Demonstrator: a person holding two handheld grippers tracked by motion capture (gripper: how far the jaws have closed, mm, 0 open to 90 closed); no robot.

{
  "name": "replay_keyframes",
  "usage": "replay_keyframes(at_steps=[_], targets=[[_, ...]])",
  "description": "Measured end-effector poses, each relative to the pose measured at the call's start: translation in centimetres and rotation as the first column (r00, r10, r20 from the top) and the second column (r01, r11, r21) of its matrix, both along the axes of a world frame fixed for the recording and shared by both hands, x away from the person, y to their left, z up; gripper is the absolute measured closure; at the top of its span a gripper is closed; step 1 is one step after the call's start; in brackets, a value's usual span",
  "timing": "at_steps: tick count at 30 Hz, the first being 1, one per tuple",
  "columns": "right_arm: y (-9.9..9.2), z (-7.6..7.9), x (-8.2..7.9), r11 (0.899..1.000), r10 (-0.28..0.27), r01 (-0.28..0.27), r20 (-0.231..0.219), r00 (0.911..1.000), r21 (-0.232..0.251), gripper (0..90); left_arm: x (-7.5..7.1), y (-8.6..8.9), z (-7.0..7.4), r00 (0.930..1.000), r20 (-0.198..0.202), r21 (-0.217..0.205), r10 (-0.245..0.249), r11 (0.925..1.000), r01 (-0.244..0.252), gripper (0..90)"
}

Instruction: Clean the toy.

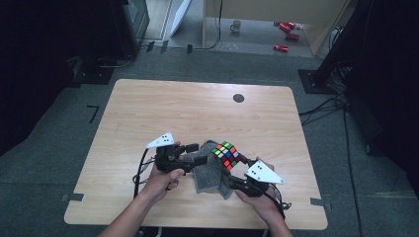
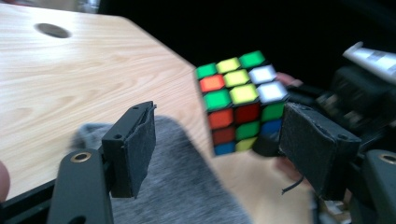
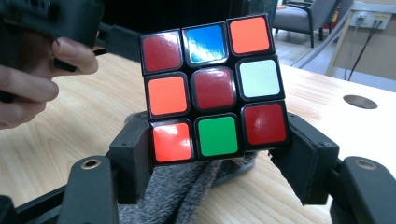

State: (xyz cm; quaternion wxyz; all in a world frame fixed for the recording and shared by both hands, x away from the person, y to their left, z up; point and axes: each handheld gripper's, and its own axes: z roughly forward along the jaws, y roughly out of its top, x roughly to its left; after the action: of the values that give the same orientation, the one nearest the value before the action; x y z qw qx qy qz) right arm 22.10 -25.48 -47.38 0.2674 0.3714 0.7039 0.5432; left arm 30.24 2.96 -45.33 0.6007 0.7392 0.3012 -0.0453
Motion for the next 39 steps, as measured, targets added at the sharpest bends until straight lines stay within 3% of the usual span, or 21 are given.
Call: replay_keyframes(at_steps=[4,5,9,10,11,12,13,15,16,17,18,20,22,23,24,25,26,30,33,35,39], targets=[[-0.8,0.1,0.1,1.0,-0.019,0.019,-0.014,0.9997,0.014,34.0,-0.1,-0.7,-1.0,0.9983,0.047,0.115,0.036,0.9925,-0.041,28.5],[-1.2,0.2,0.2,0.999,-0.03,0.031,-0.022,0.9993,0.024,34.0,-0.1,-1.5,-1.6,0.9972,0.054,0.179,0.051,0.9821,-0.06,26.4],[-1.8,0.2,0.2,0.999,-0.042,0.044,-0.039,0.9983,0.032,34.0,-0.6,-3.0,-2.4,0.993,0.106,0.269,0.052,0.9598,-0.079,24.1],[-1.8,0.2,0.2,0.999,-0.042,0.044,-0.039,0.9983,0.032,34.0,-0.8,-3.6,-2.6,0.9915,0.124,0.302,0.039,0.9502,-0.075,24.1],[-1.9,0.1,0.2,0.998,-0.044,0.046,-0.044,0.998,0.032,34.0,-1.2,-4.9,-3.1,0.987,0.158,0.382,0.029,0.92,-0.088,23.1],[-1.9,0.1,0.2,0.998,-0.044,0.046,-0.044,0.998,0.032,34.0,-1.2,-4.9,-3.1,0.987,0.158,0.382,0.029,0.92,-0.088,23.2],[-1.9,0.1,0.2,0.998,-0.045,0.047,-0.047,0.9979,0.031,34.0,-1.3,-5.4,-3.4,0.9855,0.166,0.412,0.034,0.9057,-0.101,23.2],[-1.9,0.1,0.2,0.998,-0.049,0.051,-0.05,0.9975,0.031,34.0,-1.4,-6.2,-4.0,0.9811,0.187,0.477,0.05,0.8685,-0.135,30.5],[-1.9,0.1,0.2,0.998,-0.051,0.053,-0.053,0.9973,0.033,34.0,-1.4,-6.7,-4.4,0.9784,0.197,0.527,0.064,0.8346,-0.16,33.4],[-2.0,0.1,0.2,0.998,-0.052,0.054,-0.055,0.9971,0.032,34.0,-1.4,-6.7,-4.4,0.9784,0.197,0.527,0.064,0.8346,-0.16,38.2],[-2.0,0.0,0.2,0.998,-0.053,0.055,-0.056,0.997,0.031,34.0,-1.3,-6.8,-4.8,0.9784,0.195,0.558,0.069,0.8124,-0.168,44.1],[-2.1,0.0,0.2,0.998,-0.054,0.056,-0.059,0.9968,0.032,34.0,-1.2,-6.8,-4.9,0.9785,0.194,0.56,0.07,0.8109,-0.169,51.0],[-2.3,-0.1,0.2,0.997,-0.056,0.06,-0.072,0.9958,0.044,34.0,-1.0,-6.2,-4.9,0.9821,0.179,0.533,0.059,0.8332,-0.147,76.4],[-2.3,-0.1,0.3,0.997,-0.056,0.06,-0.076,0.9955,0.05,34.0,-1.0,-6.2,-4.9,0.9821,0.179,0.533,0.059,0.8332,-0.147,82.8],[-2.3,-0.1,0.3,0.997,-0.056,0.06,-0.076,0.9955,0.05,34.0,-0.9,-6.0,-4.7,0.9819,0.182,0.52,0.053,0.8425,-0.142,82.8],[-2.3,-0.1,0.3,0.996,-0.055,0.06,-0.082,0.9951,0.06,34.0,-0.9,-5.4,-4.2,0.9815,0.188,0.481,0.036,0.8676,-0.124,87.5],[-2.3,-0.1,0.3,0.996,-0.055,0.06,-0.082,0.9951,0.06,34.0,-0.9,-5.4,-4.2,0.9815,0.188,0.481,0.036,0.8676,-0.124,88.1],[-2.4,0.0,0.4,0.995,-0.055,0.062,-0.092,0.9942,0.076,34.0,-1.0,-4.0,-3.0,0.9791,0.203,0.394,0.006,0.9147,-0.087,88.8],[-2.4,0.0,0.4,0.994,-0.055,0.064,-0.103,0.9932,0.09,34.0,-1.0,-2.9,-2.1,0.9773,0.211,0.331,0.01,0.9402,-0.081,89.2],[-2.4,0.0,0.5,0.993,-0.056,0.066,-0.108,0.9926,0.095,34.0,-1.0,-1.5,-1.4,0.9768,0.213,0.21,-0.022,0.9773,-0.024,89.3],[-2.3,-0.1,0.7,0.991,-0.048,0.063,-0.123,0.9912,0.121,34.0,-1.5,-0.9,-0.7,0.9655,0.246,0.107,-0.084,0.9925,0.058,89.2]])
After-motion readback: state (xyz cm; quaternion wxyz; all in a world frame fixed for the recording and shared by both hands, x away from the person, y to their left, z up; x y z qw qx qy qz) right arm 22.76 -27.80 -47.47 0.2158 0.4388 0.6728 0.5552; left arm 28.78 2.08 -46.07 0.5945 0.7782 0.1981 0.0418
